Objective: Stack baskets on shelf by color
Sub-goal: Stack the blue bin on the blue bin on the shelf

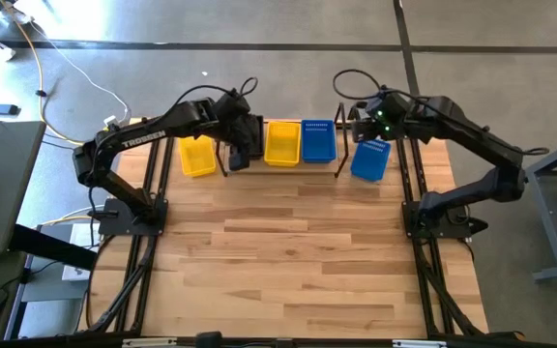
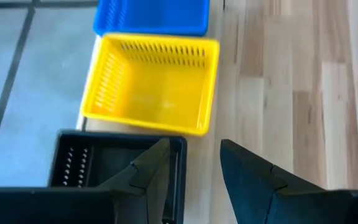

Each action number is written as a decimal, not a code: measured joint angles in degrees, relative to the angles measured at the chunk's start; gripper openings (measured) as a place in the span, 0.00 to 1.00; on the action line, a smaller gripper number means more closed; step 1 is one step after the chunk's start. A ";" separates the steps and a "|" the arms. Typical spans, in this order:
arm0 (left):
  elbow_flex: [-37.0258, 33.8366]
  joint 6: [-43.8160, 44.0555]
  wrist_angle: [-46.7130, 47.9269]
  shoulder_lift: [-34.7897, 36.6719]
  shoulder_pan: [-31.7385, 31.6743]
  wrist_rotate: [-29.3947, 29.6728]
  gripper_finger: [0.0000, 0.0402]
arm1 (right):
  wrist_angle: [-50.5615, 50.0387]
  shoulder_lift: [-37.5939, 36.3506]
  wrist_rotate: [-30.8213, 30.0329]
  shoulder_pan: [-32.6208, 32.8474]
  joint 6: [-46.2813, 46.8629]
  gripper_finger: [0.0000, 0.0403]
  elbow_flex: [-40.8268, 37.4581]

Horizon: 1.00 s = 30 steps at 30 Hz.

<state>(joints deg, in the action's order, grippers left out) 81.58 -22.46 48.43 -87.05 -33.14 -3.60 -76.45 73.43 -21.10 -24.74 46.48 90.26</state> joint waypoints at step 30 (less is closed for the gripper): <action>1.40 -2.23 -8.42 5.58 -3.08 6.87 0.33 | 9.68 0.00 15.61 -26.59 1.69 0.38 -30.35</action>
<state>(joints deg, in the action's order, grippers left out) 82.98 -24.69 40.01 -81.47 -36.23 3.27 -66.77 73.43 -5.49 -51.32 48.17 59.91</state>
